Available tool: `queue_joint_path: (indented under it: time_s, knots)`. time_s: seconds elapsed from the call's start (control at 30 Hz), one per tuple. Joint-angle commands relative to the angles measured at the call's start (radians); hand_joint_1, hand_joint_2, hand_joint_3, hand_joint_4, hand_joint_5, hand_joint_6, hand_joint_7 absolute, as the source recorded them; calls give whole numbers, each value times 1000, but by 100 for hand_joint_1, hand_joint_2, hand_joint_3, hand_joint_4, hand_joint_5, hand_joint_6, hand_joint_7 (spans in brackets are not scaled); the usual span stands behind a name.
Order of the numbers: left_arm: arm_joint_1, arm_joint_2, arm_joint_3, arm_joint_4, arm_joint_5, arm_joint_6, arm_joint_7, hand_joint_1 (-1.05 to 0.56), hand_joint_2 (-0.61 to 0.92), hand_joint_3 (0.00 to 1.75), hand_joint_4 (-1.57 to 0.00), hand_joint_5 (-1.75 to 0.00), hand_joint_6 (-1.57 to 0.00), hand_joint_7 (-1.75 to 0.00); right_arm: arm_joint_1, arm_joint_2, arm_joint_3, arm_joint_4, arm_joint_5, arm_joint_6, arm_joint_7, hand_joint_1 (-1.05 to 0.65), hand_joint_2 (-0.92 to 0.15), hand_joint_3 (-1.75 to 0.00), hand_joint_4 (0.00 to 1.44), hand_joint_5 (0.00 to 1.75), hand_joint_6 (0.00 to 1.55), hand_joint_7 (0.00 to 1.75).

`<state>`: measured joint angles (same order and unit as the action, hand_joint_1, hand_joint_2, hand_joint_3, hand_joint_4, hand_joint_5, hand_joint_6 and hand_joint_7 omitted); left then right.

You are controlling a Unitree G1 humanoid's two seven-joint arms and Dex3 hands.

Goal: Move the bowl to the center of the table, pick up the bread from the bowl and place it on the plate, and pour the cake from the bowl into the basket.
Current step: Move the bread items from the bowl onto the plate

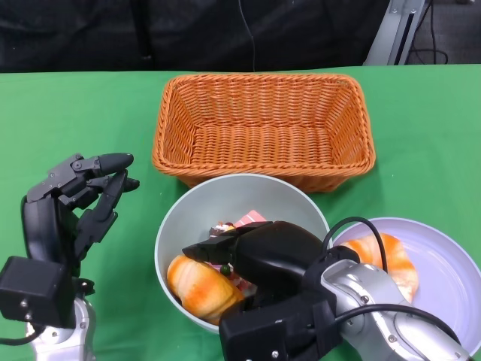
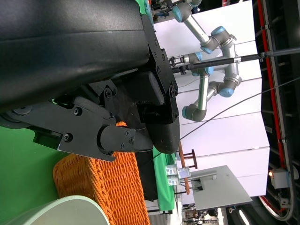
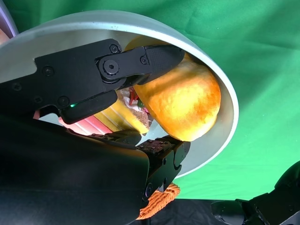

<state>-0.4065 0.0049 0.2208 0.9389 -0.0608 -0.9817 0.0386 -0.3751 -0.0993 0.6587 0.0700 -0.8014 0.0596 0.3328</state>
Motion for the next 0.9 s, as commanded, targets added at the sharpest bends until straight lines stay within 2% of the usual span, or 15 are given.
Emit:
queue_joint_path:
  time_s: [0.03, 0.47, 0.5, 0.57, 0.6, 0.87, 0.9]
  knots:
    - [0, 8, 2, -10, -3, -24, 5, -22, 92, 26, -90, -86, -102, -52, -12, -5, 12, 23, -10, 9, 8, -81, -92, -19, 59, 7, 28, 0]
    - [7, 5, 0, -19, -13, -23, -7, -23, 92, 24, -90, -86, -103, -51, -27, -11, 26, 15, -9, 34, 53, -82, -92, -23, 63, 7, 28, 0]
    - [9, 3, 0, -22, -18, -23, -10, -22, 92, 24, -91, -86, -103, -51, -32, -13, 27, 13, -5, 35, 68, -81, -92, -23, 66, 9, 35, 4]
    - [11, 1, -1, -26, -24, -23, -14, -22, 92, 24, -91, -85, -103, -51, -37, -16, 27, 11, 3, 37, 89, -80, -92, -23, 68, 10, 39, 5]
    - [12, 1, -2, -27, -25, -24, -15, -22, 92, 25, -91, -85, -103, -51, -38, -16, 26, 11, 6, 37, 94, -78, -92, -21, 73, 12, 42, 6]
    - [10, 1, -5, -24, -6, -34, 8, -19, 92, 28, -91, -86, -103, -50, -43, -19, 17, 5, 56, 38, 151, -64, -92, -6, 86, 9, 53, 4]
    - [10, 1, -6, -24, -1, -37, 12, -20, 92, 29, -92, -86, -103, -50, -43, -21, 19, 6, 58, 32, 150, -56, -91, -4, 95, 14, 52, 2]
